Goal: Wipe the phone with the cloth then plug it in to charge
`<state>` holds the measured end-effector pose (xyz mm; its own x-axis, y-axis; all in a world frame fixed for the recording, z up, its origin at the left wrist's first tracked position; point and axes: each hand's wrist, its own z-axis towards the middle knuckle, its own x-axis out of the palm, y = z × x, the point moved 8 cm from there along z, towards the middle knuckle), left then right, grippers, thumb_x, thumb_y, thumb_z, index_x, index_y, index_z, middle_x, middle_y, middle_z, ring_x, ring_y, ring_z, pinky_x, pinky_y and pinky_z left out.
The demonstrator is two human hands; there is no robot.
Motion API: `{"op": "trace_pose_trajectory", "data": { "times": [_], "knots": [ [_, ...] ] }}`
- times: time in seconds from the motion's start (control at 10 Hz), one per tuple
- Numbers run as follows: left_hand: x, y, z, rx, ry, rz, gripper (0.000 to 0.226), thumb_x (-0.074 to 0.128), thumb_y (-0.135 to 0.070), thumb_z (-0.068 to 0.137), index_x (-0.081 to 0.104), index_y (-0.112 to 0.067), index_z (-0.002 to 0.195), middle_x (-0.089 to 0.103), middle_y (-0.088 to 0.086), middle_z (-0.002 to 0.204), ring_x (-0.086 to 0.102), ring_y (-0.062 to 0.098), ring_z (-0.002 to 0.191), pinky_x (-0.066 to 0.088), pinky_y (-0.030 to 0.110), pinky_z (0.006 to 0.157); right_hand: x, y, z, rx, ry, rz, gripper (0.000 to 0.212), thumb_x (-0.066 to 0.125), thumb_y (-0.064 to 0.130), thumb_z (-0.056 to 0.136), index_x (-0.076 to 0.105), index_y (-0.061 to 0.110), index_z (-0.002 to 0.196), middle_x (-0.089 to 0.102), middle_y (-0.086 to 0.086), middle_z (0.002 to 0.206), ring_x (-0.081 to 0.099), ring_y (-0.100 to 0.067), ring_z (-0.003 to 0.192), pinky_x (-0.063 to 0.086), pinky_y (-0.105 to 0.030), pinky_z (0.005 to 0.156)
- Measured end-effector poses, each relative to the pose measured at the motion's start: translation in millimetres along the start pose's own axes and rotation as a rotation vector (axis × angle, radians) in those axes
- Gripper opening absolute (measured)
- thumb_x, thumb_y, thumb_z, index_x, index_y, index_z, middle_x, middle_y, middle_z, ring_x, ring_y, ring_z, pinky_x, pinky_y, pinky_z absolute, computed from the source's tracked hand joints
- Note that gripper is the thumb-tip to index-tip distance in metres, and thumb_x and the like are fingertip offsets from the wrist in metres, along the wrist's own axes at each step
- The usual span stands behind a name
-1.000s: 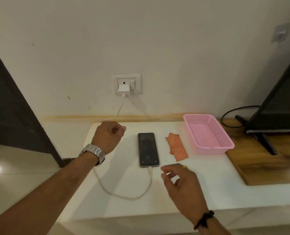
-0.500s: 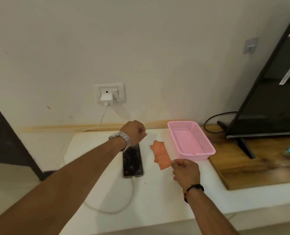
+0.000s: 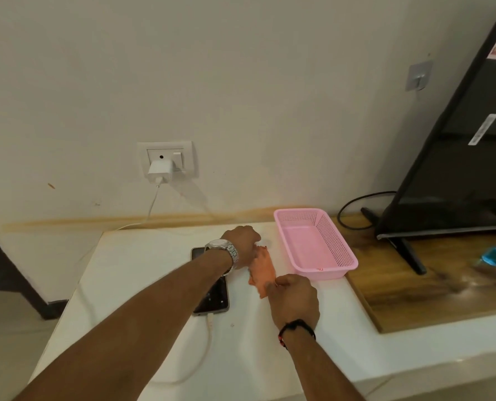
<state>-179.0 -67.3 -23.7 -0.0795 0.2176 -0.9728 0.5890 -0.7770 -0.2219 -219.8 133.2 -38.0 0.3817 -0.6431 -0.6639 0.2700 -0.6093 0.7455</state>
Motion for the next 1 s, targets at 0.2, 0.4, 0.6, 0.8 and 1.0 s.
{"op": "trace_pose_trajectory", "data": {
  "times": [0.2, 0.4, 0.6, 0.8, 1.0],
  "knots": [
    [-4, 4, 1, -0.041, -0.003, -0.109, 0.011, 0.066, -0.023, 0.087, 0.072, -0.029, 0.094, 0.071, -0.004, 0.105, 0.068, 0.022, 0.097, 0.059, 0.035, 0.081, 2, 5, -2, -0.024, 0.013, 0.024, 0.004, 0.075, 0.025, 0.079, 0.072, 0.027, 0.078, 0.067, 0.015, 0.075, 0.059, -0.005, 0.067, 0.041, -0.019, 0.054],
    [-39, 3, -4, -0.028, -0.04, -0.452, 0.003, 0.077, -0.012, 0.082, 0.076, -0.014, 0.085, 0.071, -0.004, 0.075, 0.067, 0.012, 0.065, 0.051, 0.018, 0.052, -15, 21, -4, -0.146, 0.036, 0.195, 0.01, 0.077, 0.022, 0.083, 0.07, 0.028, 0.081, 0.072, 0.013, 0.08, 0.068, -0.008, 0.074, 0.053, -0.023, 0.063],
    [-93, -36, 8, 0.022, -0.116, -0.652, 0.007, 0.076, -0.009, 0.085, 0.079, -0.013, 0.089, 0.078, 0.005, 0.079, 0.074, 0.019, 0.07, 0.065, 0.041, 0.067, -68, 37, 27, -0.234, -0.094, 0.266, 0.015, 0.075, 0.012, 0.084, 0.068, 0.024, 0.08, 0.071, 0.012, 0.077, 0.068, -0.009, 0.076, 0.054, -0.025, 0.064],
    [-103, -72, 40, 0.002, -0.157, -0.687, 0.008, 0.079, -0.01, 0.085, 0.079, -0.008, 0.092, 0.075, 0.007, 0.076, 0.071, 0.026, 0.07, 0.065, 0.047, 0.069, -94, 34, 79, -0.187, -0.128, 0.129, 0.012, 0.074, 0.017, 0.086, 0.069, 0.027, 0.081, 0.076, 0.004, 0.092, 0.073, -0.016, 0.085, 0.052, -0.015, 0.059],
    [-81, -76, 62, 0.012, -0.036, -0.526, 0.059, 0.084, -0.031, 0.086, 0.064, -0.014, 0.139, 0.071, 0.007, 0.132, 0.07, 0.025, 0.112, 0.056, 0.035, 0.098, -88, 18, 109, -0.1, -0.053, 0.001, 0.022, 0.076, 0.028, 0.087, 0.069, 0.022, 0.107, 0.071, -0.005, 0.123, 0.069, -0.027, 0.103, 0.056, -0.024, 0.067]
  ]
}}
